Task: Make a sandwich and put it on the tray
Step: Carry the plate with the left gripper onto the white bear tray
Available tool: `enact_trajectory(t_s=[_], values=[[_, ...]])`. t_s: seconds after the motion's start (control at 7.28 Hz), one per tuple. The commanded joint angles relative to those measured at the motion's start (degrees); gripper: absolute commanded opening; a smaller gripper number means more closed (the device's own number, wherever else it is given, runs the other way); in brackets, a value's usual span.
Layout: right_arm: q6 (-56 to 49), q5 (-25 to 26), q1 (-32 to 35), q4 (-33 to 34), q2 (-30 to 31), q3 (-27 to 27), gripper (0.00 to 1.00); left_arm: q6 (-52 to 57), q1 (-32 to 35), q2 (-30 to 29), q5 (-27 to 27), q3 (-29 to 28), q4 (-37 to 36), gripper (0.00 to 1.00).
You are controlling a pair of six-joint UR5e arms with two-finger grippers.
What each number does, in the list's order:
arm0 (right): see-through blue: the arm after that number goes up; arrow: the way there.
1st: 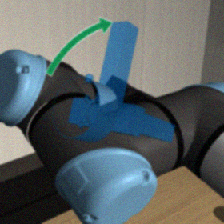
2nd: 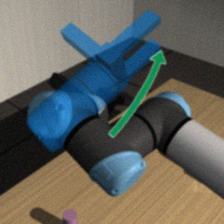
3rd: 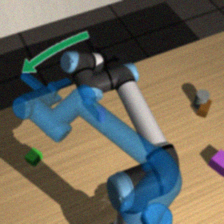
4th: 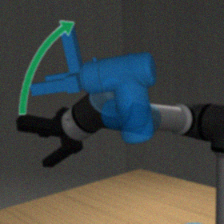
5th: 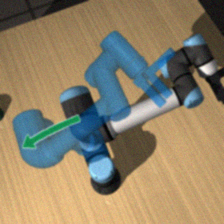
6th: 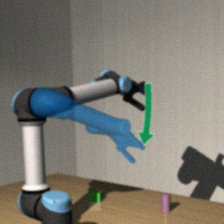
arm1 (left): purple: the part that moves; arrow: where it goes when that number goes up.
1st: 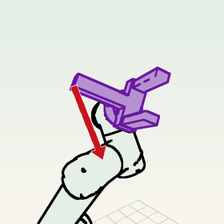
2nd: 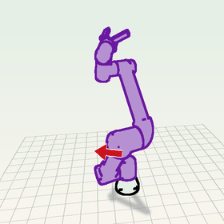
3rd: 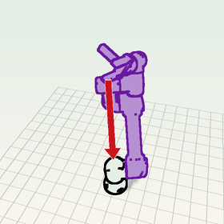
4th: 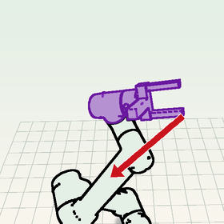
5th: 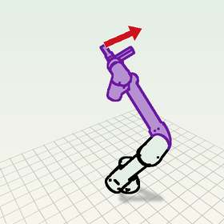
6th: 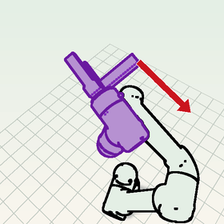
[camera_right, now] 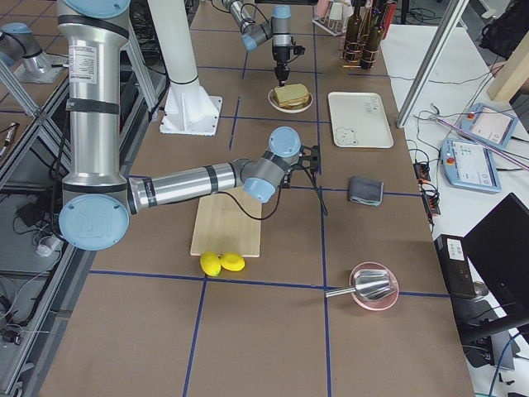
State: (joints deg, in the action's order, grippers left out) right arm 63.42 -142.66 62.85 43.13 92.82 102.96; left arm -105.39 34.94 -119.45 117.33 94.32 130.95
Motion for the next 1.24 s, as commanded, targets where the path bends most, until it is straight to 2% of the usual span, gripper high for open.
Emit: enact_trajectory(t_s=[0.0,0.27,0.69,1.1], values=[[0.12,0.01,-0.01,0.11,0.7,1.36,1.0,-5.08,4.24,-6.64,0.01,-9.46,0.1,0.0],[0.12,0.01,0.25,0.11,0.61,1.28,1.0,-6.23,6.36,-15.59,-1.73,-24.63,0.18,0.0],[0.12,0.01,0.78,0.11,0.61,1.54,1.0,-15.96,8.65,-22.55,-3.94,-39.16,5.08,0.0],[0.12,0.19,0.78,0.11,0.52,1.37,1.0,-16.61,8.92,-26.25,-5.62,-47.53,9.91,0.0]])
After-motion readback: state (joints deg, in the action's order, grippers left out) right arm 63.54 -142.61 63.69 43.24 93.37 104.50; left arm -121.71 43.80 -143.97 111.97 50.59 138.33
